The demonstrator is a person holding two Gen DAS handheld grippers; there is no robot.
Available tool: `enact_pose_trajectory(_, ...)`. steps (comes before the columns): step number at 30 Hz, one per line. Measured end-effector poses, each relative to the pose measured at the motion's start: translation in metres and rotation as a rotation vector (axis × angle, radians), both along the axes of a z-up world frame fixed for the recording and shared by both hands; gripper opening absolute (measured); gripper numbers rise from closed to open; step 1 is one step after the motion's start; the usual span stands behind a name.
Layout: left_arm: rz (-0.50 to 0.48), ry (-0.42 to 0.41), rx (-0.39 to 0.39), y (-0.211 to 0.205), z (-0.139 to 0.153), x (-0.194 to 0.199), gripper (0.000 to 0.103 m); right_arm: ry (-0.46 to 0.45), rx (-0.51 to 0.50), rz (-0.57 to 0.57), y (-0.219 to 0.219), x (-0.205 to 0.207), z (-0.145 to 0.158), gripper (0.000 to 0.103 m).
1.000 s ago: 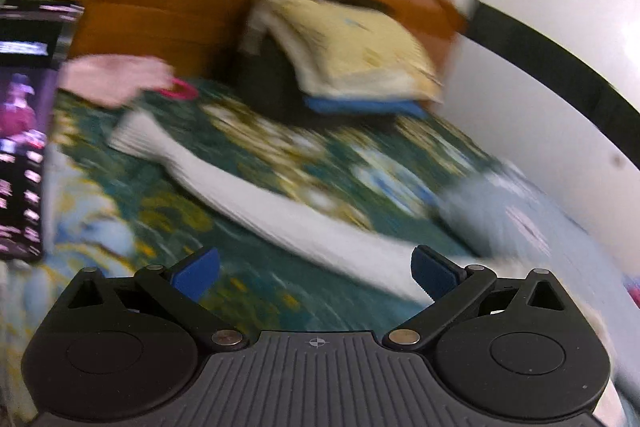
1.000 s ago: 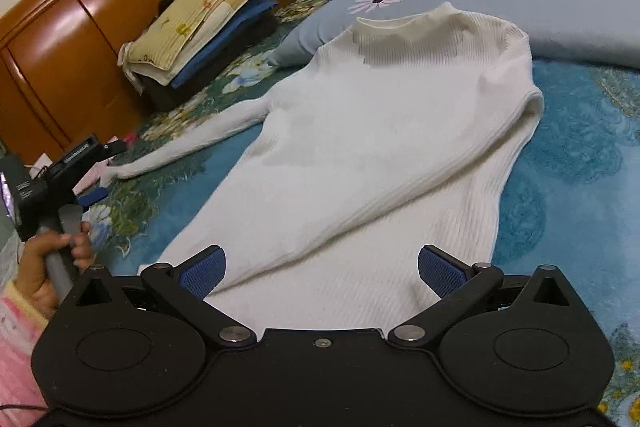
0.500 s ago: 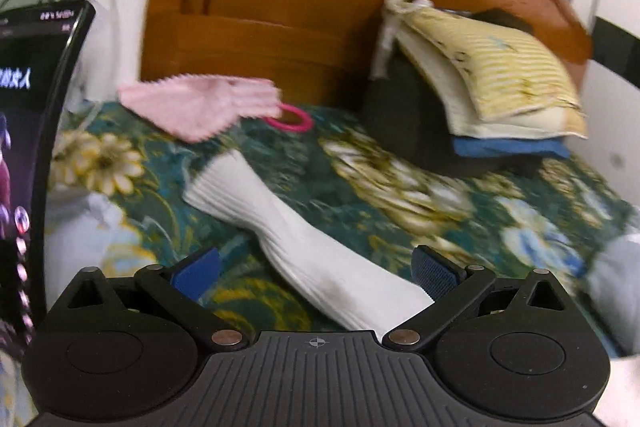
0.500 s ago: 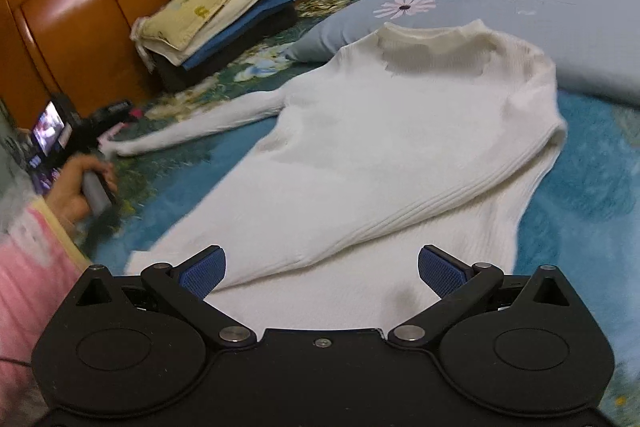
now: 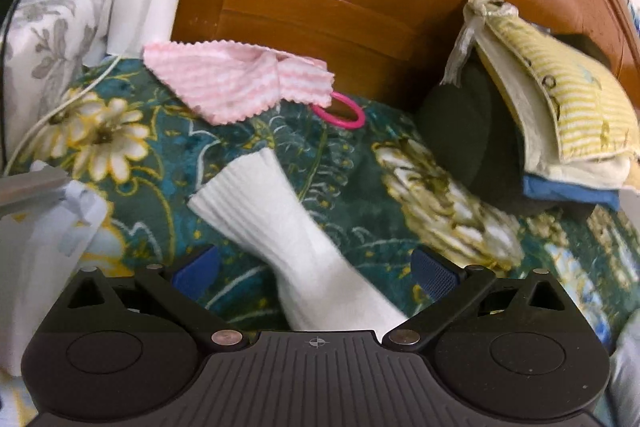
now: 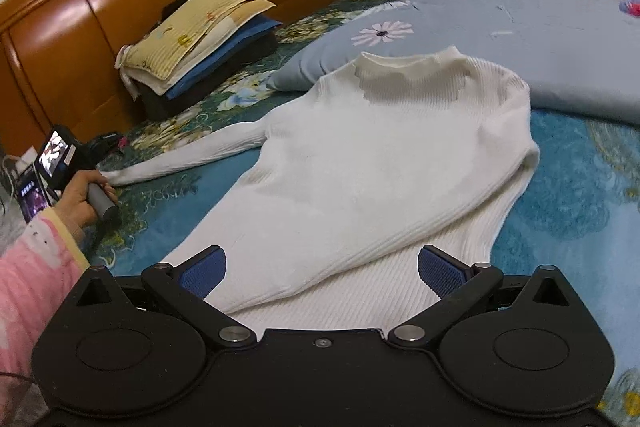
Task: Fold clothes
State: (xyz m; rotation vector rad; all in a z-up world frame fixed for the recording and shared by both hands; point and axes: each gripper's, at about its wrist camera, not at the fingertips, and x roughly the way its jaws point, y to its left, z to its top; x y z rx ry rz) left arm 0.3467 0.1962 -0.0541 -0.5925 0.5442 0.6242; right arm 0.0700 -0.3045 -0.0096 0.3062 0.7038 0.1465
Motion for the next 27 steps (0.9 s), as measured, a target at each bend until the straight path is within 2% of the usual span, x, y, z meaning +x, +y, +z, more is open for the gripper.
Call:
enact_pose_trajectory(1, -0.009, -0.006, -0.009, 0.001, 0.000, 0.001, 0.089, 0.007, 0.012, -0.005, -0.001, 0.000, -0.001, 0.102)
enact_pose_trajectory(3, -0.019, -0.016, -0.017, 0.001, -0.001, 0.002, 0.086, 0.011, 0.018, -0.012, -0.001, 0.000, -0.004, 0.102)
enact_pose_trajectory(5, -0.019, -0.024, -0.014, -0.001, -0.002, 0.002, 0.078, 0.008, 0.012, -0.010, -0.001, 0.000, -0.003, 0.102)
enact_pose_trajectory(9, -0.036, -0.038, -0.030, 0.000, -0.004, 0.000, 0.036, 0.016, 0.002, -0.007, 0.001, 0.001, -0.004, 0.102)
enact_pose_trajectory(13, -0.070, -0.049, -0.033, -0.001, -0.006, -0.002, 0.019, 0.031, 0.018, -0.014, -0.001, 0.000, -0.006, 0.102)
enact_pose_trajectory(20, -0.194, -0.145, -0.008, -0.017, 0.009, -0.020, 0.012, 0.012, 0.053, -0.057, -0.010, -0.009, 0.000, 0.102)
enact_pose_trajectory(27, -0.409, -0.249, -0.015, -0.057, 0.043, -0.047, 0.010, -0.022, 0.094, -0.095, -0.020, -0.026, 0.010, 0.102)
